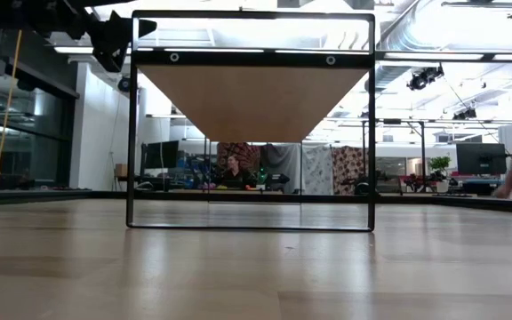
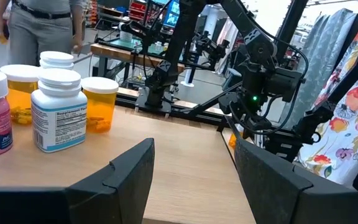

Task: Pick and place medicine bottles onto shelf by color
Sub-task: Put the orange pill bottle on the shelf

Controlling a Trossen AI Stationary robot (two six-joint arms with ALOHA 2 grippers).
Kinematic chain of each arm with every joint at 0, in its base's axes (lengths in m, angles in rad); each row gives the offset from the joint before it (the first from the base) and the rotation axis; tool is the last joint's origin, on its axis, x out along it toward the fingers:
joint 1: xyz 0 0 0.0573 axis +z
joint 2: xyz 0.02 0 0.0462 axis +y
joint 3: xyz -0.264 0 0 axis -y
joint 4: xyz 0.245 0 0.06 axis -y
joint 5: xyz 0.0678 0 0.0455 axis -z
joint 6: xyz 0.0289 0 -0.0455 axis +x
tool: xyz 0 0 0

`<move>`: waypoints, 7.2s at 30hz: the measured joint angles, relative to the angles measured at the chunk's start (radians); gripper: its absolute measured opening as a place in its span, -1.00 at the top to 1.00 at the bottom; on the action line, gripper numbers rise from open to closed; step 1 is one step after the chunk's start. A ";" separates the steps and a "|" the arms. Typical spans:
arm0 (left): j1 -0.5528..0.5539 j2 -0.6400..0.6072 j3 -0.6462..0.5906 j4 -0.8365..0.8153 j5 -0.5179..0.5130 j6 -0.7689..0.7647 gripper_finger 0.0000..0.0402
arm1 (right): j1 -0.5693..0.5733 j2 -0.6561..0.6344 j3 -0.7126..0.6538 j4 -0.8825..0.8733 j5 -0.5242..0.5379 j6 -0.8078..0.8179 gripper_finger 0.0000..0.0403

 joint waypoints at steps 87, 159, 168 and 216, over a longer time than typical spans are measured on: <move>0.000 -0.005 0.001 0.047 -0.082 0.045 -0.06 | -0.811 0.056 0.814 -0.511 0.548 -1.629 -0.09; 0.000 -0.004 0.001 0.062 -0.135 0.008 -0.06 | -0.962 0.122 0.813 -0.489 0.237 -1.746 -0.09; 0.000 -0.005 0.001 0.062 -0.133 0.008 -0.06 | -0.960 0.122 0.798 -0.493 0.237 -1.752 -0.09; 0.000 -0.005 0.001 0.062 -0.105 0.002 -0.06 | -0.914 0.121 0.798 -0.426 0.322 -1.880 -0.09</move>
